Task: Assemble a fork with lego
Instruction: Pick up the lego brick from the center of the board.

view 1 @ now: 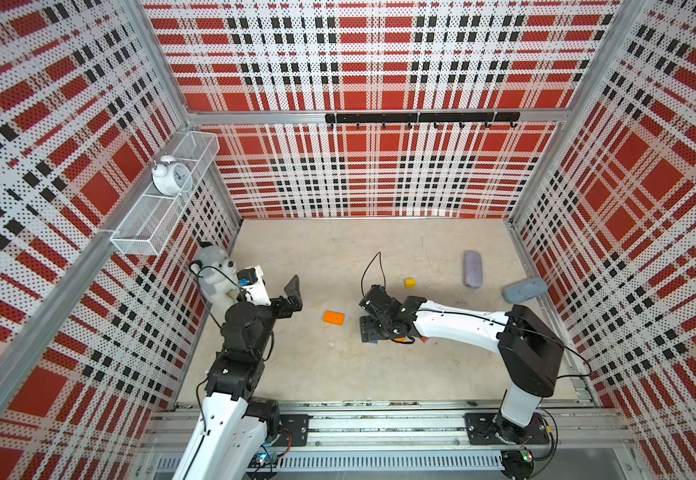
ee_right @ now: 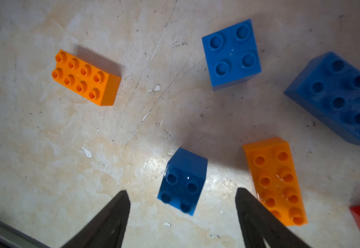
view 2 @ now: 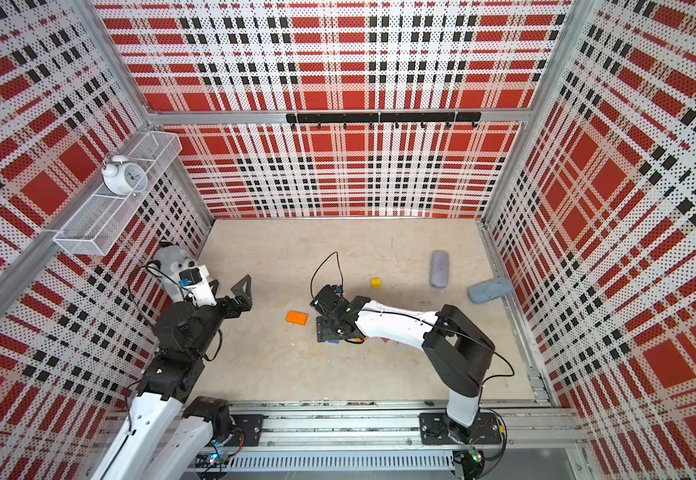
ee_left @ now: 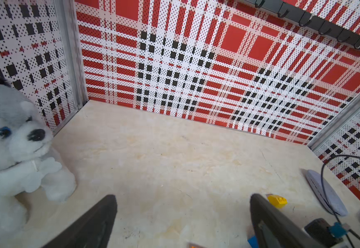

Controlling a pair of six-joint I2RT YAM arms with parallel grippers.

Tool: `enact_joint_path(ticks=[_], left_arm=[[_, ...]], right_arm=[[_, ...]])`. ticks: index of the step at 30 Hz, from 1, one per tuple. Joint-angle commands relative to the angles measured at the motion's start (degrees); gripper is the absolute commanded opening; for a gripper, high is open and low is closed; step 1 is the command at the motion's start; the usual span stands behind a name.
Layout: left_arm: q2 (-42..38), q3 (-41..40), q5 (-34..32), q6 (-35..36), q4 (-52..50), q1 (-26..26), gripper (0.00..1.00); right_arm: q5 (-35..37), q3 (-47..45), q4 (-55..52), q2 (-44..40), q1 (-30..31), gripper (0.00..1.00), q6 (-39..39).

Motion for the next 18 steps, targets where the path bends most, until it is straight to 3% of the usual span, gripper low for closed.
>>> enact_joint_path(ticks=[1, 6, 10, 18], left_arm=[[0.7, -0.4, 0.2, -0.2, 2.1, 0.9, 0.98], [2.0, -0.3, 2.5, -0.4, 2.4, 1.3, 0.98], [2.6, -0.4, 3.4, -0.4, 2.5, 1.4, 0.98], [2.3, 0.3, 11.4, 2.2, 0.7, 1.4, 0.98]], right_arm=[[-1.8, 2.6, -1.2, 3.0, 0.4, 0.77, 1.0], [-2.4, 3.9, -2.1, 5.2, 0.4, 0.67, 1.2], [-2.6, 4.9, -3.2, 6.5, 0.4, 0.53, 0.9], [-0.5, 5.9, -5.5, 5.3, 0.4, 0.3, -0.9]])
